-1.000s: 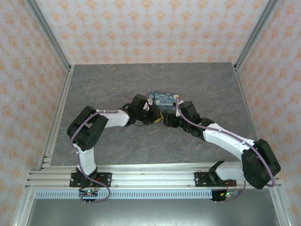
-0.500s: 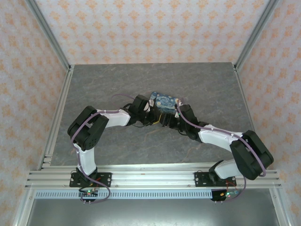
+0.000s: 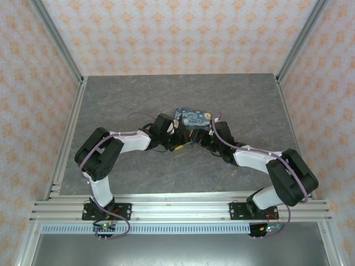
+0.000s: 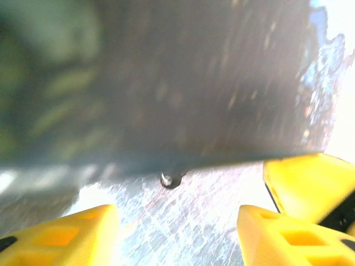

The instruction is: Unlock a padlock with a key

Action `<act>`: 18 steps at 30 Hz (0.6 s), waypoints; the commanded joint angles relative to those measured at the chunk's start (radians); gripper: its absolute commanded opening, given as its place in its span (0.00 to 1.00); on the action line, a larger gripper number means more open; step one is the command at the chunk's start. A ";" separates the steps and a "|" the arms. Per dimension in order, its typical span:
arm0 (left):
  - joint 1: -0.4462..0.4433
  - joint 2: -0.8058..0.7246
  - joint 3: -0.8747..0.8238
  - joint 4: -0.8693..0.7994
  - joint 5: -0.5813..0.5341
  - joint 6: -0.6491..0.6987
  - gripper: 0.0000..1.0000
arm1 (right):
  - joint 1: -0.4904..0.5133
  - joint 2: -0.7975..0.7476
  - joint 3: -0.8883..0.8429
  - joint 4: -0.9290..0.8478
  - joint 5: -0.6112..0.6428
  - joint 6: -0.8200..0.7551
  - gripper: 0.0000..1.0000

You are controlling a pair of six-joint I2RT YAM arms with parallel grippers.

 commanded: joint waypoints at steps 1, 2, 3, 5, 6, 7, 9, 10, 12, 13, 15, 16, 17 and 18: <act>-0.008 -0.048 -0.034 -0.113 -0.020 0.003 0.64 | -0.026 0.035 0.032 0.024 0.015 0.000 0.62; -0.009 -0.060 -0.038 -0.114 -0.025 0.005 0.65 | -0.033 0.045 0.040 0.022 0.013 -0.004 0.62; -0.008 -0.072 -0.041 -0.117 -0.030 0.006 0.67 | -0.043 0.056 0.050 0.020 0.010 -0.008 0.62; -0.007 -0.092 -0.041 -0.123 -0.039 0.010 0.69 | -0.062 0.075 0.069 0.021 0.000 -0.012 0.62; -0.007 -0.102 -0.041 -0.128 -0.043 0.012 0.70 | -0.073 0.085 0.080 0.023 -0.004 -0.013 0.62; -0.006 -0.110 -0.037 -0.134 -0.047 0.015 0.71 | -0.083 0.094 0.092 0.021 -0.007 -0.017 0.62; -0.006 -0.121 -0.030 -0.141 -0.057 0.017 0.73 | -0.104 0.112 0.116 0.020 -0.013 -0.020 0.62; -0.004 -0.127 -0.024 -0.143 -0.061 0.020 0.73 | -0.115 0.119 0.133 0.021 -0.020 -0.020 0.62; -0.003 -0.134 -0.010 -0.157 -0.075 0.028 0.74 | -0.129 0.131 0.158 0.020 -0.036 -0.023 0.62; -0.002 -0.137 -0.001 -0.167 -0.082 0.034 0.74 | -0.132 0.132 0.168 0.013 -0.045 -0.028 0.61; 0.001 -0.145 0.016 -0.183 -0.095 0.044 0.75 | -0.132 0.121 0.168 0.009 -0.063 -0.030 0.61; 0.003 -0.152 0.022 -0.188 -0.101 0.047 0.75 | -0.132 0.111 0.160 0.014 -0.077 -0.028 0.61; 0.006 -0.160 0.029 -0.196 -0.110 0.053 0.75 | -0.133 0.102 0.147 0.020 -0.086 -0.027 0.60; 0.009 -0.169 0.038 -0.206 -0.120 0.063 0.76 | -0.132 0.090 0.128 0.031 -0.095 -0.025 0.60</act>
